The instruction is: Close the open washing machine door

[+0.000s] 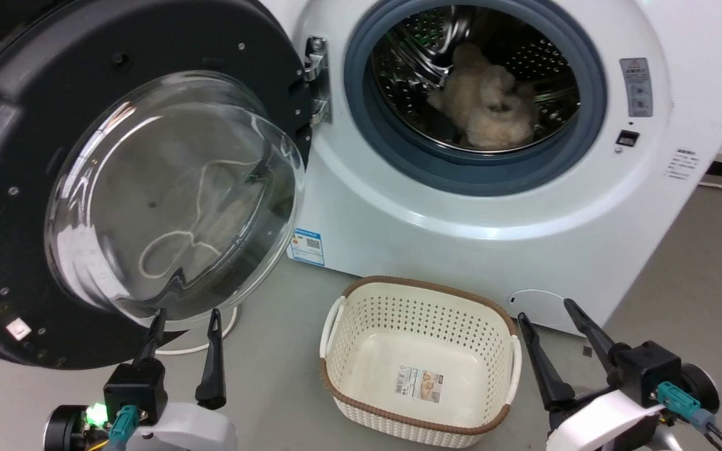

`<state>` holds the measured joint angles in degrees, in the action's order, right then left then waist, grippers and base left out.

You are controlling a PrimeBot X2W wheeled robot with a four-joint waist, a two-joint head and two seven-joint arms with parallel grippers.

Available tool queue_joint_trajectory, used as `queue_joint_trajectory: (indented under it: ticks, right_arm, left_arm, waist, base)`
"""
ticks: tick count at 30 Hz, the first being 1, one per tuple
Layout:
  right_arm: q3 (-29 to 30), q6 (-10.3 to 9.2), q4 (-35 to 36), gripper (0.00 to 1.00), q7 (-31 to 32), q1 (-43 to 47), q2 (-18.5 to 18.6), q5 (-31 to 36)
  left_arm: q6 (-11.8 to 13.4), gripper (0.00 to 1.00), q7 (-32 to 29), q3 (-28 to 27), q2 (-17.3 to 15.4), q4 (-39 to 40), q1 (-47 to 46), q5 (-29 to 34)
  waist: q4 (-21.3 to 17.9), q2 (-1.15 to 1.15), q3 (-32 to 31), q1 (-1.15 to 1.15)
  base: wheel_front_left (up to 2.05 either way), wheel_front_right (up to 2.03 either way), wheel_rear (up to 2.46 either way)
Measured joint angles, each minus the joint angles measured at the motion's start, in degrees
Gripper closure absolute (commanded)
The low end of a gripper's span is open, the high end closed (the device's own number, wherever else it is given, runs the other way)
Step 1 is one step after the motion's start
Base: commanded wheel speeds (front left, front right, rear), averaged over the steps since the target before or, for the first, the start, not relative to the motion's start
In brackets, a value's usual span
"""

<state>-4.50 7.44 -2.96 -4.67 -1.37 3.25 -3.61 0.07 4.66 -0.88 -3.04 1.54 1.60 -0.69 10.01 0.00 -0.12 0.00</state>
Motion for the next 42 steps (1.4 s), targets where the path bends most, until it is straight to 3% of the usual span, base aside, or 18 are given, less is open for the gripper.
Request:
queue_joint_trajectory:
  ticks: [33,34,35,36,42]
  right_arm:
    - [-5.9,0.00,-3.7,0.00,-3.9,-1.9,1.6,-3.6]
    - [-6.0,0.00,-3.8,0.00,-4.1,-1.9,1.7,-3.8]
    - [-6.1,0.00,-3.8,0.00,-4.1,-1.9,1.7,-4.0]
    - [-6.2,0.00,-3.9,0.00,-4.3,-1.9,1.7,-4.0]
    - [-7.2,0.00,-4.2,0.00,-5.1,-2.0,2.0,-4.6]
  left_arm:
    - [1.8,0.00,4.0,-2.2,0.1,2.3,2.5,-2.0]
    - [1.8,0.25,4.0,-2.1,0.1,2.3,2.6,-2.0]
    - [1.8,0.86,4.1,-2.1,0.1,2.3,2.8,-2.1]
    - [1.8,1.00,4.1,-2.1,0.1,2.3,2.9,-2.2]
    - [1.7,1.00,5.0,-2.5,0.2,3.3,3.2,-3.4]
  waist:
    - [8.3,0.00,0.9,0.00]
    - [8.6,0.00,0.9,0.00]
    - [8.8,0.00,0.9,0.00]
    - [9.1,0.00,1.0,0.00]
    - [10.6,0.00,1.2,0.00]
  base:
    - [0.00,0.00,0.00]
    - [0.00,0.00,0.00]
    - [0.00,0.00,0.00]
    - [0.00,0.00,0.00]
    - [0.00,0.00,0.00]
